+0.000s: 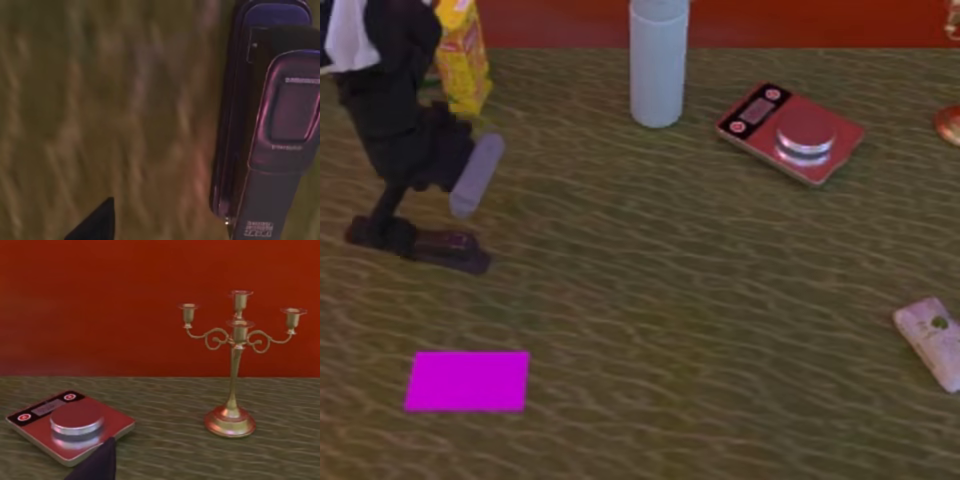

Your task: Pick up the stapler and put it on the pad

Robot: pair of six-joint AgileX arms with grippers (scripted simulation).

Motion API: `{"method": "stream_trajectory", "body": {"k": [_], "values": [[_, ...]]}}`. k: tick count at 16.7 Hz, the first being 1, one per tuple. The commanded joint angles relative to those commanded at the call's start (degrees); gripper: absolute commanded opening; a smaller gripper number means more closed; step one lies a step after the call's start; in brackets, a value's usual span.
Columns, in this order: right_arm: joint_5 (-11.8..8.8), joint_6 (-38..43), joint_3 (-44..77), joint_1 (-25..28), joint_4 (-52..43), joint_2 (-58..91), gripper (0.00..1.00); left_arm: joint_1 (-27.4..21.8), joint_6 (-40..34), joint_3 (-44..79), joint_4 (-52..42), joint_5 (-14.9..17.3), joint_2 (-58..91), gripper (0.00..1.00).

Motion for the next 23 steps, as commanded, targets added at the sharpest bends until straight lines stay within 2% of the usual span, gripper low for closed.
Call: {"method": "stream_trajectory", "body": {"k": [4,8,21,23], "values": [[0.0,0.0,0.0,0.0,0.0,0.0,1.00,0.0,0.1,-5.0,7.2,0.0,2.5,1.00],[0.0,0.0,0.0,0.0,0.0,0.0,1.00,0.0,0.1,-5.2,7.5,0.0,2.6,1.00],[0.0,0.0,0.0,0.0,0.0,0.0,1.00,0.0,0.1,-5.2,7.5,0.0,2.6,0.02],[0.0,0.0,0.0,0.0,0.0,0.0,1.00,0.0,0.1,-5.2,7.5,0.0,2.6,0.00]]}}
